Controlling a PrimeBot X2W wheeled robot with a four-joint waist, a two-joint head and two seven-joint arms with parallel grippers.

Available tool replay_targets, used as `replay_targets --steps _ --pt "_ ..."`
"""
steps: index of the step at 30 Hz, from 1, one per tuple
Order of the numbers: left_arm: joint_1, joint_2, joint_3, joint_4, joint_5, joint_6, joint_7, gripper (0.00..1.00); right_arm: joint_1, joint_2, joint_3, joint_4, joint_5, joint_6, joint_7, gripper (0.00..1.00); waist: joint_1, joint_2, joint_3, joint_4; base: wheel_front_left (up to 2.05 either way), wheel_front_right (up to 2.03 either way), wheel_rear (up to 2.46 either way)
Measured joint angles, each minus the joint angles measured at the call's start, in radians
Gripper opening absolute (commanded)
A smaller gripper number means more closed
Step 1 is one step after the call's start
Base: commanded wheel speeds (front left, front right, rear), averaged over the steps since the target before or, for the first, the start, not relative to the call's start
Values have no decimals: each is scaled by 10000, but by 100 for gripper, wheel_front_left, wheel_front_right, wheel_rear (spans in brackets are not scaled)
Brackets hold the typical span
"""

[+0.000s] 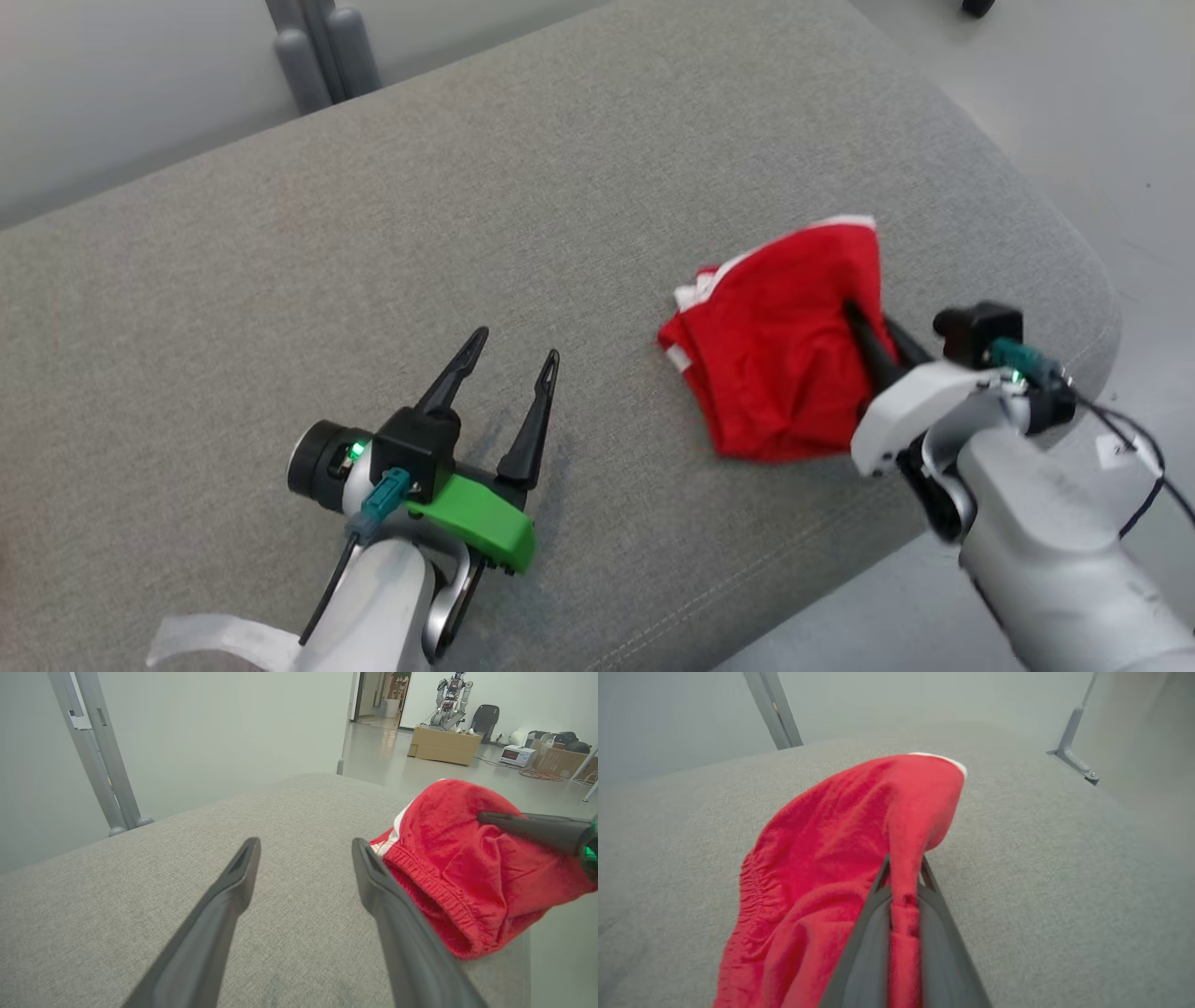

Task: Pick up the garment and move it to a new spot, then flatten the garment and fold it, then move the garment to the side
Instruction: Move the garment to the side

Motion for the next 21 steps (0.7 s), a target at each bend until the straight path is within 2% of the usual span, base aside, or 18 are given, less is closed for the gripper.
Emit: replay_targets --steps 7,14,21 --pt "-455 2 33 -359 414 -117 0 100 -2239 -1064 33 194 -570 0 -2 0 0 0 822 529 0 0 0" --pt "-736 12 -35 -702 546 -163 0 100 -4005 -2370 163 1983 -838 2 29 0 2 0 1869 1539 0 0 0" --pt "-824 13 42 -913 709 -194 0 100 -4838 -3419 -518 3609 -1200 4 25 0 2 0 2735 2520 0 0 0"
